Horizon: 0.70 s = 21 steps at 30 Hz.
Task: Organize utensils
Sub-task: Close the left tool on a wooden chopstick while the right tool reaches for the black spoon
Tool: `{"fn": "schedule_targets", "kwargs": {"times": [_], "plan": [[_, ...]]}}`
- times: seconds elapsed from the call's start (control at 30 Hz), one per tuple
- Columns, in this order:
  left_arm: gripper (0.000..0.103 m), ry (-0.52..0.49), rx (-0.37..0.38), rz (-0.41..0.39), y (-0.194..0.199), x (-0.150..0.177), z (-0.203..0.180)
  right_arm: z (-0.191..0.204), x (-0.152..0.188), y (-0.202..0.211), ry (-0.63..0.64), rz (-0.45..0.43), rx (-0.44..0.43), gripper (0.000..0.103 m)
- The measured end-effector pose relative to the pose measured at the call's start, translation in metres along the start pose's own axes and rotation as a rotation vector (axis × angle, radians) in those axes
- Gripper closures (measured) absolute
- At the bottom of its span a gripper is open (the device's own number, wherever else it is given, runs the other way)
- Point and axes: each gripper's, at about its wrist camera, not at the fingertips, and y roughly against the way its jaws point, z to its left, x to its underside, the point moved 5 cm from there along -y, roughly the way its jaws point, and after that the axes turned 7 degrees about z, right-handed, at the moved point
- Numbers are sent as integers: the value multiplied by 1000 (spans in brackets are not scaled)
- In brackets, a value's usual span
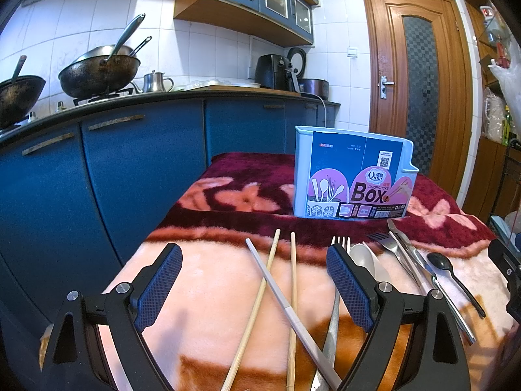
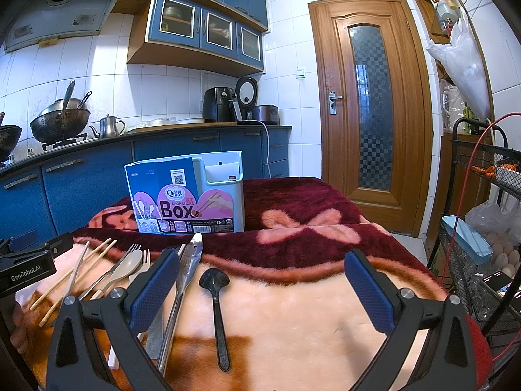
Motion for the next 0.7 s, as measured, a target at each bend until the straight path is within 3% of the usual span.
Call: {"fn": "schedule_targets", "kwargs": {"times": [0.23, 0.53, 0.7], "plan": [[12, 3, 5, 43, -5, 0, 1, -4, 2, -3, 4, 24, -19, 0], [12, -24, 22, 158, -12, -7, 11, 0, -9, -11, 35, 165, -49, 0], [12, -24, 17, 233, -23, -14, 21, 1, -14, -16, 100, 238, -16, 0]]}}
